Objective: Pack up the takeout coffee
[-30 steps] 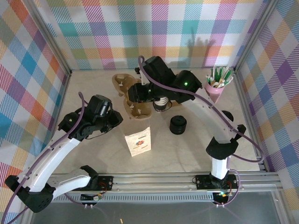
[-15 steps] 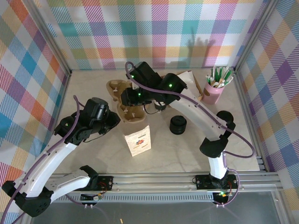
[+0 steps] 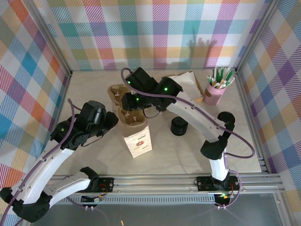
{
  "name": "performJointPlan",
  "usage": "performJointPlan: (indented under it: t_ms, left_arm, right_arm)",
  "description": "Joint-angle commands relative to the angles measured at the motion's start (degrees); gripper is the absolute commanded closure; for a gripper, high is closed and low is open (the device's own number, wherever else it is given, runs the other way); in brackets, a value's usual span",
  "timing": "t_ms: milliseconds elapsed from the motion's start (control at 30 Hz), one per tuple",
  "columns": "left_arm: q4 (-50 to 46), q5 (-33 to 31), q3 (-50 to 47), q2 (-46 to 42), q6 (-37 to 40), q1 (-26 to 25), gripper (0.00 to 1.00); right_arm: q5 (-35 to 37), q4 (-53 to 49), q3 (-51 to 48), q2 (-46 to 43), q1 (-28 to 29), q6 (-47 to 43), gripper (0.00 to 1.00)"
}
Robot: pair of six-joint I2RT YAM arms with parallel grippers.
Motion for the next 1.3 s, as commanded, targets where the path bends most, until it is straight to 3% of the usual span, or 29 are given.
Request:
performJointPlan:
  t_ms: [0, 233, 400, 667, 1267]
  left_arm:
    - [-2.09, -3.34, 1.63, -1.24, 0.45, -0.56, 0.64]
    - [-7.61, -7.77, 9.35, 2.47, 9.61, 1.02, 0.62]
    - [-7.47, -5.19, 13.25, 5.83, 14.76, 4.22, 0.62]
    - [-7.36, -2.12, 13.19, 6.87, 14.96, 7.65, 0.62]
    - [-6.15, -0.04, 8.85, 5.8, 12.9, 7.71, 0.66]
  right_arm:
    - [1.11, -0.67, -0.56, -0.45, 0.71, -1.31, 0.69]
    - [1.17, -2.07, -0.2, -1.19, 0.95, -2.04, 0.69]
    - [2.11, -4.09, -0.84, -1.65, 0.98, -3.48, 0.69]
    - [1.48, -4.83, -1.56, -2.4, 1.02, -4.31, 0.69]
    - [-0.34, -8.33, -1.43, -0.8, 1.05, -6.34, 0.7]
